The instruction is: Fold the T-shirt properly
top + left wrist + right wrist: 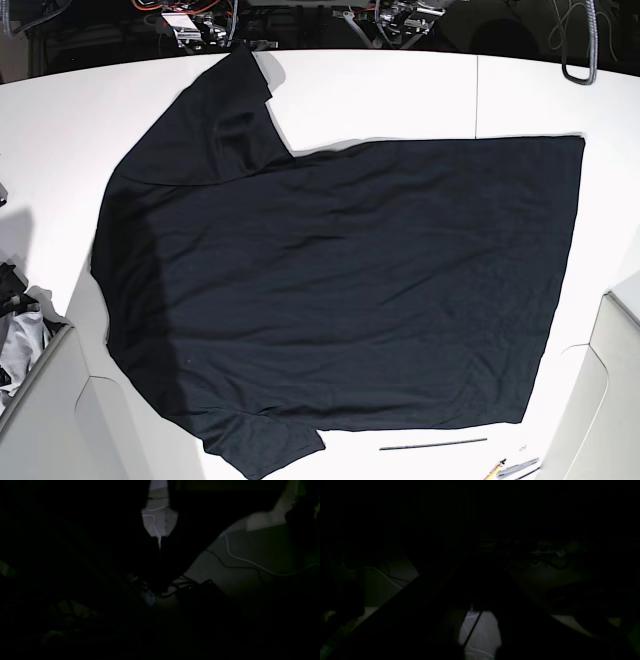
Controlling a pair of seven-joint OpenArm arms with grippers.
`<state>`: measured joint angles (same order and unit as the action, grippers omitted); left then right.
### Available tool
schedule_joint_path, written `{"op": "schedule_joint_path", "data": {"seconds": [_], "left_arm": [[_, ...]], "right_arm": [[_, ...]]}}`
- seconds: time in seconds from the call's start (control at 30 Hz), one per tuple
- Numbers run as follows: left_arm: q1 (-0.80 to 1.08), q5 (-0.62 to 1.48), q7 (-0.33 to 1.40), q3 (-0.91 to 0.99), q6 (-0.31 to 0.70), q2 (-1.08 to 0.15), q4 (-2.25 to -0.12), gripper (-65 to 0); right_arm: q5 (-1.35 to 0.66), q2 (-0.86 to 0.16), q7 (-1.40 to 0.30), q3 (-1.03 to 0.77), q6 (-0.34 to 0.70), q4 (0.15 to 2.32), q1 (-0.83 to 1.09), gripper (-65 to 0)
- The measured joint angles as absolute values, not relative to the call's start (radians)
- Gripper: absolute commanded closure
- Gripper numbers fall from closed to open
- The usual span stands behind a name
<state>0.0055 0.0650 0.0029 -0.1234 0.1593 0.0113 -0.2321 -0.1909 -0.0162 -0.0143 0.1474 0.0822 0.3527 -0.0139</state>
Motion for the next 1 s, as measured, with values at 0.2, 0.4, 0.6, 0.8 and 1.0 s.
{"op": "schedule_joint_path", "data": {"seconds": [0.2, 0.4, 0.6, 0.8, 1.0], "left_arm": [[0.006, 0.065, 0.003, -0.123, 0.173, 0.014, -0.235, 0.0], [0.006, 0.065, 0.003, -0.123, 0.174, 0.014, -0.235, 0.0], [0.006, 0.065, 0.003, -0.123, 0.174, 0.014, -0.235, 0.0], [0.006, 0.065, 0.003, -0.123, 0.173, 0.014, -0.236, 0.0], [0.006, 0.065, 0.003, -0.123, 0.173, 0.014, -0.236, 0.0]], "right_arm": [[-0.191, -0.016, -0.014, 0.147, 0.082, 0.353, -0.014, 0.0], [-0.191, -0.016, -0.014, 0.148, 0.082, 0.353, -0.014, 0.0], [-0.191, -0.016, -0.014, 0.149, 0.083, 0.353, -0.014, 0.0], [-0.191, -0.016, -0.014, 0.149, 0.082, 0.353, -0.014, 0.0], [-0.191, -0.016, -0.014, 0.149, 0.082, 0.353, -0.014, 0.0]]}}
